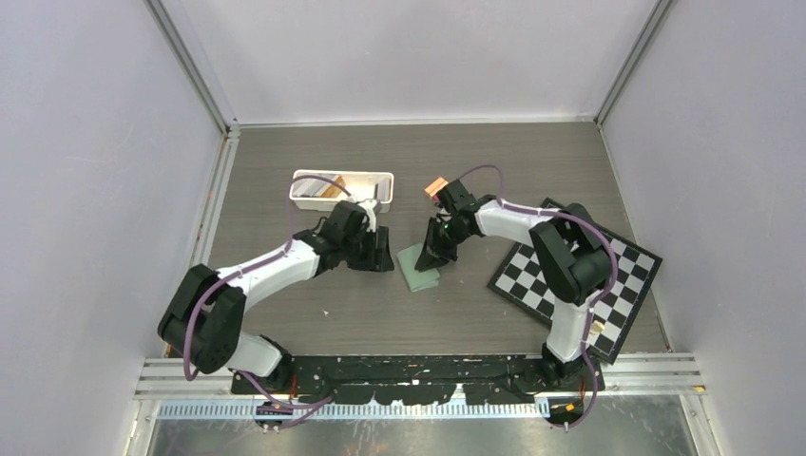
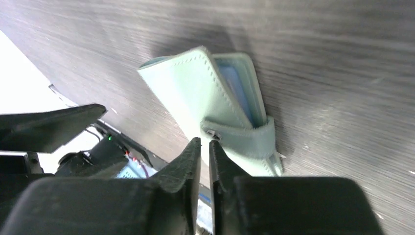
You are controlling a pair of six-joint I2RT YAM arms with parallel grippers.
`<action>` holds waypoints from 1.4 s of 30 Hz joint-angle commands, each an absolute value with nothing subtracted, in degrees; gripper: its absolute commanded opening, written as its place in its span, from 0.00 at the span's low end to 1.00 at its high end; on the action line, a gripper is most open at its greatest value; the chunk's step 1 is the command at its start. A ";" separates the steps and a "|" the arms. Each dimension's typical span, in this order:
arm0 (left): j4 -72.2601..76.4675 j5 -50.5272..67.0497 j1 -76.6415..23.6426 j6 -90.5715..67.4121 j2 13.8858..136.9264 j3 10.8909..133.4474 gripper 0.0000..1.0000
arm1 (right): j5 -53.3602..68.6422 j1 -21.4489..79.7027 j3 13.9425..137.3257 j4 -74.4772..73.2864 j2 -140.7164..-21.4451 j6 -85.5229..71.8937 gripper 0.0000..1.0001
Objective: Put the credit cards into the card holder
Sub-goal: Close the card holder at the center of the board, then reset both arms
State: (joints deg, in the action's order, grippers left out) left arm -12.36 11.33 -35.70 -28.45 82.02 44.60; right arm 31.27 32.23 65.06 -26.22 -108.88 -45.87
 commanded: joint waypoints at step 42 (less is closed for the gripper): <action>-30.98 -12.76 -11.43 -9.27 38.22 52.89 0.98 | -22.02 9.19 39.11 -14.85 -38.55 -21.34 0.69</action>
